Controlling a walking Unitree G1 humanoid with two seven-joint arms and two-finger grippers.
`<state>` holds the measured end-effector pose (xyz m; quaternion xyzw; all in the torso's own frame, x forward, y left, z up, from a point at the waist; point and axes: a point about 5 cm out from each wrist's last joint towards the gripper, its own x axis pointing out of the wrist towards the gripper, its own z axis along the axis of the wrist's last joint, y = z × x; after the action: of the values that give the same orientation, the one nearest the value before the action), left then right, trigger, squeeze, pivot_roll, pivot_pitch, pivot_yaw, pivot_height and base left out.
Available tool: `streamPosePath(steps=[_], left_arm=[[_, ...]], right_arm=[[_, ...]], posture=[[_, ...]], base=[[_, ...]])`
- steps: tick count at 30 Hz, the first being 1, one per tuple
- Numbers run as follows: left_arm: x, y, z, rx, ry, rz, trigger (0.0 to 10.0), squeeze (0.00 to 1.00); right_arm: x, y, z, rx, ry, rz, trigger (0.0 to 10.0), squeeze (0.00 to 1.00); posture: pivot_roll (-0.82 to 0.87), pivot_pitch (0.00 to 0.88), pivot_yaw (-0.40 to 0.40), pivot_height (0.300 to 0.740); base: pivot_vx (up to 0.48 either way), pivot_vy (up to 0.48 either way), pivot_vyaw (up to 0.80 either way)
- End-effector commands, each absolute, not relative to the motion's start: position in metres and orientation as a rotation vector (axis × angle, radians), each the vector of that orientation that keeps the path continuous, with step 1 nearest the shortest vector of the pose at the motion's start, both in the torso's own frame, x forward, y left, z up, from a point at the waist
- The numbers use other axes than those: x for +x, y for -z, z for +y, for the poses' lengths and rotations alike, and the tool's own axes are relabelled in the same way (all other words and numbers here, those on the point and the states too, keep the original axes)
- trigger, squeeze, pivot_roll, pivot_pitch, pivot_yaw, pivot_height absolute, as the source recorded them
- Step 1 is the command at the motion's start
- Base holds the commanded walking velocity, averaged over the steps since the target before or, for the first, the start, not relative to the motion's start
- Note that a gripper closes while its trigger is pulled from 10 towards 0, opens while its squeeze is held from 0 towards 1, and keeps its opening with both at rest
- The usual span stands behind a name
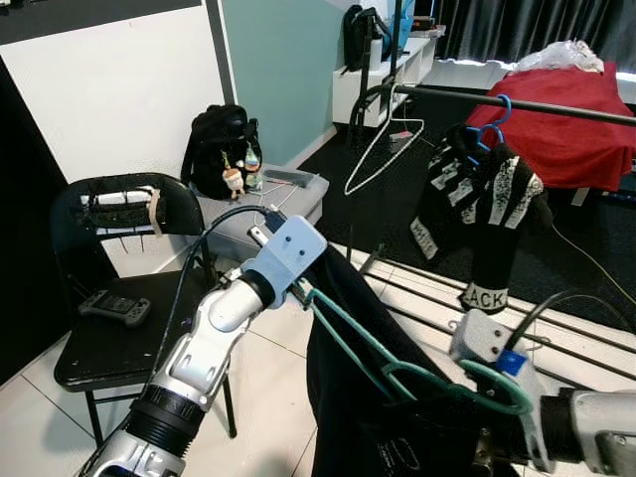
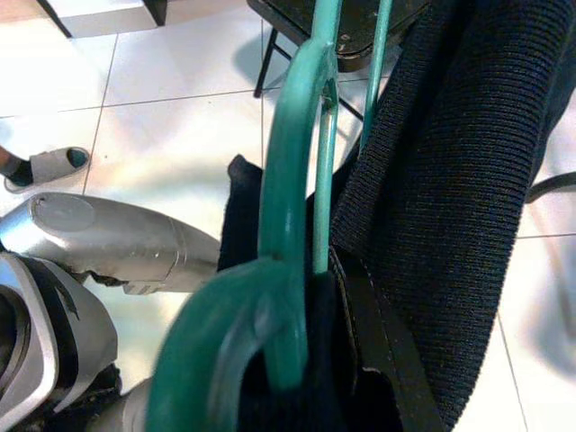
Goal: Hang hanger
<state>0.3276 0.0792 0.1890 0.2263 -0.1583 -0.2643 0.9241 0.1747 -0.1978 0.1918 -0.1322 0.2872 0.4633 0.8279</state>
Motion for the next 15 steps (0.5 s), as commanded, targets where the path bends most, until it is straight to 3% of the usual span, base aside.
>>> streamPosePath(steps=[1, 8, 10, 15], left_arm=[[0.338, -0.193, 0.11, 0.488, 0.392, -0.304, 10.0, 0.0], [0.343, -0.188, 0.122, 0.511, 0.349, -0.271, 10.0, 0.0], [0.346, -0.186, 0.133, 0.499, 0.313, -0.244, 10.0, 0.0], [0.347, -0.187, 0.143, 0.505, 0.289, -0.235, 10.0, 0.0]], right_arm=[[0.16, -0.188, -0.193, -0.247, -1.093, 0.68, 10.0, 0.0], [0.158, -0.178, -0.211, -0.283, -0.983, 0.758, 10.0, 0.0], [0.177, -0.173, -0.23, -0.324, -0.813, 0.711, 10.0, 0.0], [0.192, -0.174, -0.239, -0.276, -0.755, 0.638, 10.0, 0.0]], posture=[[-0.22, 0.0, 0.052, 0.74], [-0.23, 0.0, 0.056, 0.74], [-0.23, 0.0, 0.062, 0.74], [-0.22, 0.0, 0.055, 0.74]], base=[[0.0, 0.0, 0.0], [0.0, 0.0, 0.0], [0.0, 0.0, 0.0], [0.0, 0.0, 0.0]])
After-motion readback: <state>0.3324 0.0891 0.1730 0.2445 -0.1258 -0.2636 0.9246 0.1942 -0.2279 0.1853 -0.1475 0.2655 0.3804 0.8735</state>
